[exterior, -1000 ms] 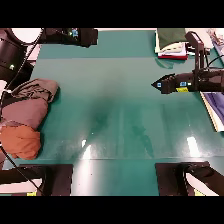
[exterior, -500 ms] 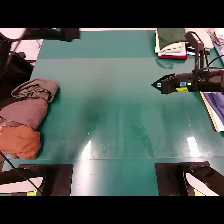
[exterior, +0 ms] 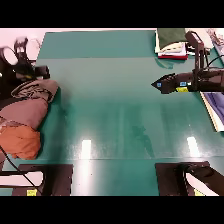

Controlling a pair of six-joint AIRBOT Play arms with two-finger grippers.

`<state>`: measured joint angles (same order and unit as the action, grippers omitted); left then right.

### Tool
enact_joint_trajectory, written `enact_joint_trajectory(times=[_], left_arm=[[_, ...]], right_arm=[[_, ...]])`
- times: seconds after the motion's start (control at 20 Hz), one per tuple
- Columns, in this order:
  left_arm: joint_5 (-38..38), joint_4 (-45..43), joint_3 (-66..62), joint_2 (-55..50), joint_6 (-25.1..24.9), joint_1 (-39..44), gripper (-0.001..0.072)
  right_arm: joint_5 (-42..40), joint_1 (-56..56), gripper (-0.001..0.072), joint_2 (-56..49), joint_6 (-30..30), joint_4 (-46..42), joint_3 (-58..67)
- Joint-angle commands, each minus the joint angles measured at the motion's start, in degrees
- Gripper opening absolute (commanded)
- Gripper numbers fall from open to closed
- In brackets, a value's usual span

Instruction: Fold the shirts.

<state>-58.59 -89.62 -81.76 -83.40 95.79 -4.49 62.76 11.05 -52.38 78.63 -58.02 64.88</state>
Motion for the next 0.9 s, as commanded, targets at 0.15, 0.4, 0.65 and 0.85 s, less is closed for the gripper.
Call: enact_joint_trajectory(times=[0.15,0.4,0.65,0.85], left_arm=[[11.78,0.24,5.86,-6.67,4.31,-2.32,0.0718],[10.4,0.2,0.83,-4.79,6.88,-2.34,0.0023],[10.47,0.46,-11.85,8.72,-2.21,-0.07,0.0021],[8.52,0.87,-16.65,22.32,-8.35,8.09,0.002]], right_arm=[[-0.04,0.07,0.0017,-0.07,0.02,0.0,0.02],[-1.14,0.04,0.0017,0.0,0.02,0.04,0.11],[-1.29,0.04,0.0017,-0.02,0.02,-0.04,7.04],[-1.33,0.04,0.0017,-0.02,0.0,-0.26,16.7]])
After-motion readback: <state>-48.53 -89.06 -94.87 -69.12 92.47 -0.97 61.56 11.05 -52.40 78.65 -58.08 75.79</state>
